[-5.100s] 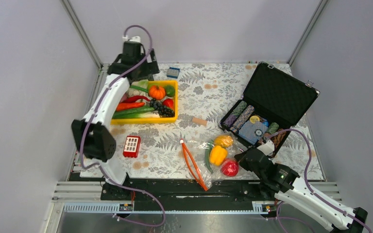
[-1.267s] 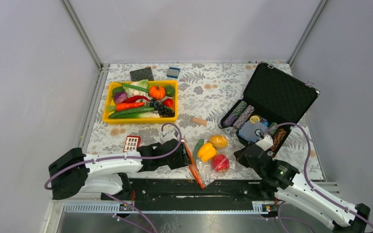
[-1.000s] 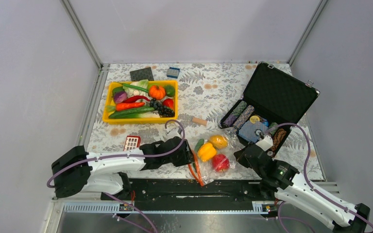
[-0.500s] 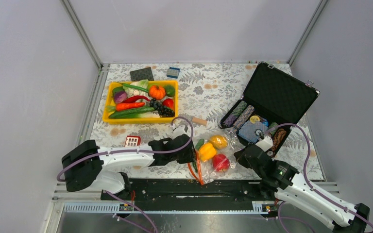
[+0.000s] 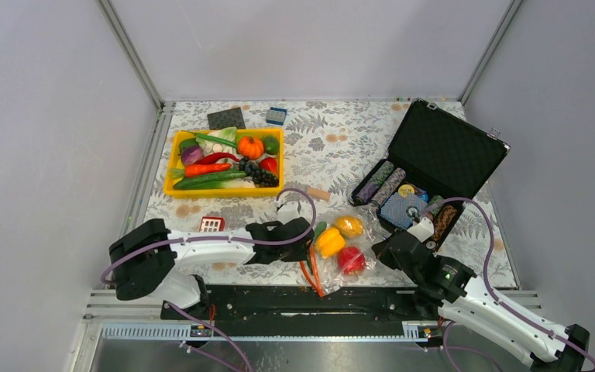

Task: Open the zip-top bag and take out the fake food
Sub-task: Pick up the fake vegetable from the zipper food storage bag.

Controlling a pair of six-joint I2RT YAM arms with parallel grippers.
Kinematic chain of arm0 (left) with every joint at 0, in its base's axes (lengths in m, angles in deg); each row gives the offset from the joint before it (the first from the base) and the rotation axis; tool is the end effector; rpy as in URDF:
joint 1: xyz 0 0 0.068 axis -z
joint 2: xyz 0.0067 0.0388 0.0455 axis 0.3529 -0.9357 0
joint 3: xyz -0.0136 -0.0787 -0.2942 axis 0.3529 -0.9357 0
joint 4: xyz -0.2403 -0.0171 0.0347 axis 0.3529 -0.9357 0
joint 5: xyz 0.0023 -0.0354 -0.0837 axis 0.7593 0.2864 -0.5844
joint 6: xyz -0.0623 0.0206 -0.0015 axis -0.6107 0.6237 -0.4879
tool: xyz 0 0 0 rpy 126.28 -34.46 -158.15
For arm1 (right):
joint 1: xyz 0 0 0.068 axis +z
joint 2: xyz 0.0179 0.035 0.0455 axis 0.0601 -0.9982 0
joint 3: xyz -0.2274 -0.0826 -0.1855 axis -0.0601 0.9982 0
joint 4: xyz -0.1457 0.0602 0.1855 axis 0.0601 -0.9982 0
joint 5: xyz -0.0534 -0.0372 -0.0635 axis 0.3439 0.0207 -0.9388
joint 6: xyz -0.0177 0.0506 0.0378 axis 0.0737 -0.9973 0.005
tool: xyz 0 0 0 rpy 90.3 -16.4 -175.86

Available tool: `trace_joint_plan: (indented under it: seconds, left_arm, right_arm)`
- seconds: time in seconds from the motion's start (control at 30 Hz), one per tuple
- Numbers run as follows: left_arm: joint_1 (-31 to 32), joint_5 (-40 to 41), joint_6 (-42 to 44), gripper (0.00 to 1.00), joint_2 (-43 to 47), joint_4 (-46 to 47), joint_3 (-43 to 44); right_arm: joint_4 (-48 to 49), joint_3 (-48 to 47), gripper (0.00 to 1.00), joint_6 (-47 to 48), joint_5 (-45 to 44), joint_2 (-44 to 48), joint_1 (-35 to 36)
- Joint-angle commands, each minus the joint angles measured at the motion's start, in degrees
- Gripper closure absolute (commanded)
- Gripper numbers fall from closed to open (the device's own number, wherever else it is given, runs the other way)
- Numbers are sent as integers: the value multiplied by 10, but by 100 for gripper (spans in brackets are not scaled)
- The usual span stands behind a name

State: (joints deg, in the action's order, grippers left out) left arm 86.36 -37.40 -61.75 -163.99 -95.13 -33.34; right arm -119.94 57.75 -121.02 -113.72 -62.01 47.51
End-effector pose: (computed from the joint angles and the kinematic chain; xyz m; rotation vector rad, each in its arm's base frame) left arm 0.1168 -0.2248 0.2004 -0.0491 2.6164 -0.5178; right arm 0.0620 0.0424 0.1853 0.5556 2.2020 0.6635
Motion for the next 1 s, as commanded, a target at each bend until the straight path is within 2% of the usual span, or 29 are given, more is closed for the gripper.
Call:
trace_joint_plan:
  seconds: [0.0,0.4,0.97]
  left_arm:
    - [7,35,16,66,-12,-8,37]
    - [22,31,22,67,-49,-9,63]
    - [43,78,34,66,-124,-83,123]
  right_arm:
    - [11,3,100,-10,-1,-1,2]
    - [12,3,100,-11,2,-4,2]
    - [18,8,100,-15,7,-5,2]
